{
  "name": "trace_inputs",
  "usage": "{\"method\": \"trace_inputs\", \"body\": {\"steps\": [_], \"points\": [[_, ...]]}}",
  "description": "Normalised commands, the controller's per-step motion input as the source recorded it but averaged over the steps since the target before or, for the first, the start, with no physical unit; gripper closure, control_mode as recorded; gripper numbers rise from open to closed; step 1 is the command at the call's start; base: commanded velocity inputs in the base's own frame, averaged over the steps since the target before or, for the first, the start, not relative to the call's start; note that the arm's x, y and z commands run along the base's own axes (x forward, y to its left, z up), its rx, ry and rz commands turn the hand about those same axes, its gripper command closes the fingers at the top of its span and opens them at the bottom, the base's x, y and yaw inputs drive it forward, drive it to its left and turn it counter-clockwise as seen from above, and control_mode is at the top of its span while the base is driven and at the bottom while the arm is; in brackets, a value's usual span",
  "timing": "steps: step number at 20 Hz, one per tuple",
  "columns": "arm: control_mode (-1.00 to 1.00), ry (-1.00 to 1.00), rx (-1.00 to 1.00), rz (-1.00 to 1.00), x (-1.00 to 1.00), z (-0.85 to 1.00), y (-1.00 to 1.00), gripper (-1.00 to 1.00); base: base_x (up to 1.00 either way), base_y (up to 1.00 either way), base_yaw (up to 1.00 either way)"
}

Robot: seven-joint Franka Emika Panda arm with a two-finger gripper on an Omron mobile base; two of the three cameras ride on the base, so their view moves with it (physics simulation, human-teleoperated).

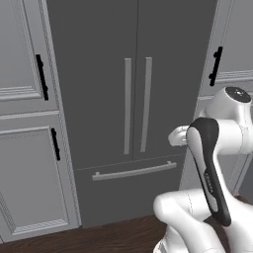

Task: Grab a lemon wedge from the fridge and one ice cube from the ice bowl, and put them in the glass of lemonade.

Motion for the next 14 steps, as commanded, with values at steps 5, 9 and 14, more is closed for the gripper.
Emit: {"method": "trace_inputs", "body": {"steps": [5, 9, 14], "points": [[-1.00, -0.15, -0.13, 0.09, 0.21, 1.00, -0.03, -1.00, 0.00, 0.00, 0.00], [-1.00, -0.01, -0.16, 0.03, 0.80, 0.57, 0.00, -1.00, 0.00, 0.00, 0.00], [-1.00, 0.02, -0.02, -0.03, 0.84, 0.06, 0.00, -1.00, 0.00, 0.00, 0.00]]}}
